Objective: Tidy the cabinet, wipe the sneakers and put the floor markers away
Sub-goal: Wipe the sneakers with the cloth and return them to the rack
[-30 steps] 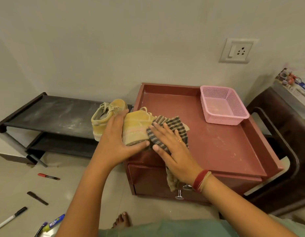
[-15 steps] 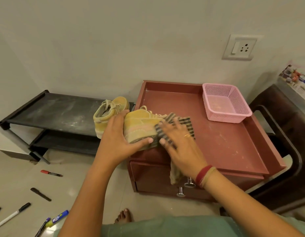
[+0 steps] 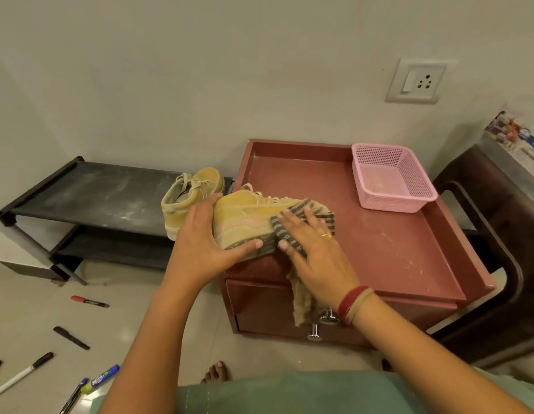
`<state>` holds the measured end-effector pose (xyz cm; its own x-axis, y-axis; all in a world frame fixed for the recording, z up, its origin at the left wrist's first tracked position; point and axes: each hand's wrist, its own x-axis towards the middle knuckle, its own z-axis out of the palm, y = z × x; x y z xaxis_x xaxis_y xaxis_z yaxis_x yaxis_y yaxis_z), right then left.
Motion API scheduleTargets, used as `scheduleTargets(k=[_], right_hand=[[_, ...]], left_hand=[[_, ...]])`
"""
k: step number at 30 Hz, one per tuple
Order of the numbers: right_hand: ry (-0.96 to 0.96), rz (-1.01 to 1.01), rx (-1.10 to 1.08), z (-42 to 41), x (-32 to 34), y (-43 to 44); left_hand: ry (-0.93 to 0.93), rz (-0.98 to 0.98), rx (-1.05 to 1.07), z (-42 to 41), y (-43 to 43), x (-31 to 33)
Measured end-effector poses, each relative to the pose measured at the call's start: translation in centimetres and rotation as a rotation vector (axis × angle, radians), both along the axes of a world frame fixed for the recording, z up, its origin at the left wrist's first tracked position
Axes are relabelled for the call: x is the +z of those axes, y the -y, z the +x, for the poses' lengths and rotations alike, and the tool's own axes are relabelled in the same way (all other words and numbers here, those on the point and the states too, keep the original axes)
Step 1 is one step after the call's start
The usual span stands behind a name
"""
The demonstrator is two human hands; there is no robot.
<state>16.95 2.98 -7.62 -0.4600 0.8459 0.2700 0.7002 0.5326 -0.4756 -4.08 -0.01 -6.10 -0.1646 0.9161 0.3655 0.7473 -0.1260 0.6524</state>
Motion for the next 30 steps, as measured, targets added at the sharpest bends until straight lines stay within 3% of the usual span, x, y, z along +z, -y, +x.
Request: scheduleTargets(k=[2, 4, 6, 7, 9, 11, 12, 18, 20, 24, 28, 30], right_hand=[[0.064, 0.055, 0.056, -0.2, -0.3, 0.8], [0.231, 0.157, -0.039, 1.4, -0.4, -0.5], [0.25, 0.141, -0.171, 3.2, -0.4, -2.5], [0.155, 0.052, -0.211, 3.8, -0.3, -3.1], [-0.214, -0.135, -0.273, 4.1, -0.4, -3.8], [-0.508, -0.153, -0.331, 3.6, -0.5, -3.9], [-0.543, -0.137, -0.327, 3.1, -0.4, -3.7], [0.033, 0.067, 0.058, -0.9, -1.3, -0.9], [0.134, 0.15, 0.091, -0.4, -1.4, -1.3], [-0.01, 0.011, -0.129, 1.4, -1.2, -3.4], [0.102, 0.097, 0.06, 0.7, -2.2, -2.1], [-0.026, 0.009, -0.06, 1.0, -2.2, -2.9]], left_hand=[[-0.011, -0.012, -0.025, -0.2, 0.1, -0.1], [-0.013, -0.042, -0.028, -0.5, 0.2, -0.1], [-0.017, -0.073, -0.041, -1.0, 0.1, 0.0], [-0.018, -0.092, -0.05, -1.2, 0.0, 0.1], [-0.034, -0.139, -0.062, -1.5, -0.1, 0.1], [-0.061, -0.166, -0.049, -1.8, -0.1, 0.0], [-0.069, -0.168, -0.046, -1.7, -0.1, -0.1], [-0.081, -0.204, 0.03, 0.3, -0.9, -0.5], [-0.061, -0.171, 0.063, 0.6, -1.0, -0.5], [-0.077, -0.13, 0.028, 0.6, -1.3, -0.4], [-0.09, -0.112, 0.01, 0.4, -1.2, -0.2], [-0.104, -0.111, 0.007, 0.4, -1.1, -0.1]])
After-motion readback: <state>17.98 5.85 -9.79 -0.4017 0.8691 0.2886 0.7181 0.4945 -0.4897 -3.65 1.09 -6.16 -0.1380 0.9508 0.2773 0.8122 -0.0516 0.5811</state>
